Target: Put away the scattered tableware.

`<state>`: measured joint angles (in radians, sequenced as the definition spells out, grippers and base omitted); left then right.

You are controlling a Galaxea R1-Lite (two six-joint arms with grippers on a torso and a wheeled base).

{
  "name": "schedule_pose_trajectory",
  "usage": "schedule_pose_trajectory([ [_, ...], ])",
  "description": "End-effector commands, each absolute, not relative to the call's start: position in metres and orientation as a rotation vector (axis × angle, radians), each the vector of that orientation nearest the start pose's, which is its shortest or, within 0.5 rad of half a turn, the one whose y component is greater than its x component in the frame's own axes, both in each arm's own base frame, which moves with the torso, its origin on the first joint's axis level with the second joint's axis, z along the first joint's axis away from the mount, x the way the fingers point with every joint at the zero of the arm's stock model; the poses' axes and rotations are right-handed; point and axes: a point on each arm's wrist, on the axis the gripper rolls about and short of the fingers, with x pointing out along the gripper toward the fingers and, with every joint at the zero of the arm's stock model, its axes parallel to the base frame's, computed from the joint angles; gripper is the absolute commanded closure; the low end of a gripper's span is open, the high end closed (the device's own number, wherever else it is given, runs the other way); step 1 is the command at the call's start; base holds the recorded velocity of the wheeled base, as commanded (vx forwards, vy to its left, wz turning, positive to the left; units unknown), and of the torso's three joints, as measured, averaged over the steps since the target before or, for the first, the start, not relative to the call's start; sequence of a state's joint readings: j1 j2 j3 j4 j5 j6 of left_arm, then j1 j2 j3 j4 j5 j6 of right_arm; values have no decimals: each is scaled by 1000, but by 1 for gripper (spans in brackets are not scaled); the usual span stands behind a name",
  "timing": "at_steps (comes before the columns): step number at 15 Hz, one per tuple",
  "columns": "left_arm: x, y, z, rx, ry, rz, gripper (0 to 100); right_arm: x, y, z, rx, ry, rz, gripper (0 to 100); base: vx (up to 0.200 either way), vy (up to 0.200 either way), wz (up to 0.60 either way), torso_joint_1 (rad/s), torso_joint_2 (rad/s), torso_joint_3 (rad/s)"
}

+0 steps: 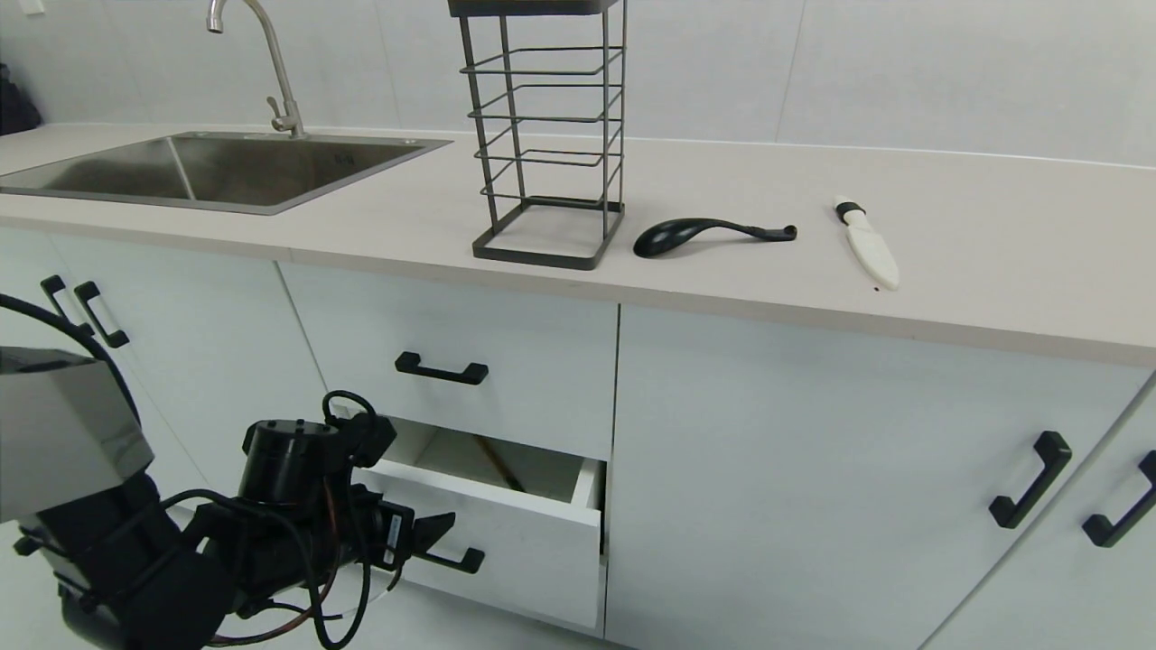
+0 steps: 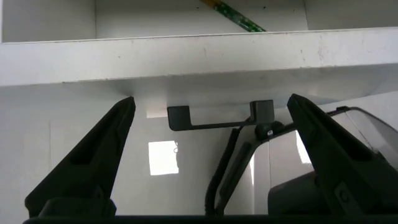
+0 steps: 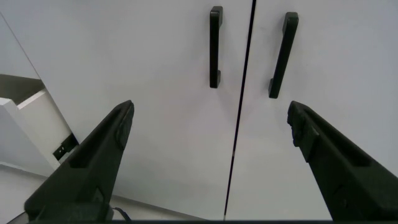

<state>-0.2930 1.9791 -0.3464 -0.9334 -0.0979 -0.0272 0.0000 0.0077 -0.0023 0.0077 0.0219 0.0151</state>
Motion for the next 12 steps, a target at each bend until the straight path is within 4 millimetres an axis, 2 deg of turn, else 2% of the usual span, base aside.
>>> schedule_pose_trajectory([
  [1, 256, -80, 28, 38, 695, -365, 0, -22, 0, 75, 16, 16, 21, 0, 0, 0, 0, 0, 0, 0],
  [12, 278, -85, 30, 26, 626, -365, 0, -22, 1, 76, 14, 14, 23, 0, 0, 0, 0, 0, 0, 0],
])
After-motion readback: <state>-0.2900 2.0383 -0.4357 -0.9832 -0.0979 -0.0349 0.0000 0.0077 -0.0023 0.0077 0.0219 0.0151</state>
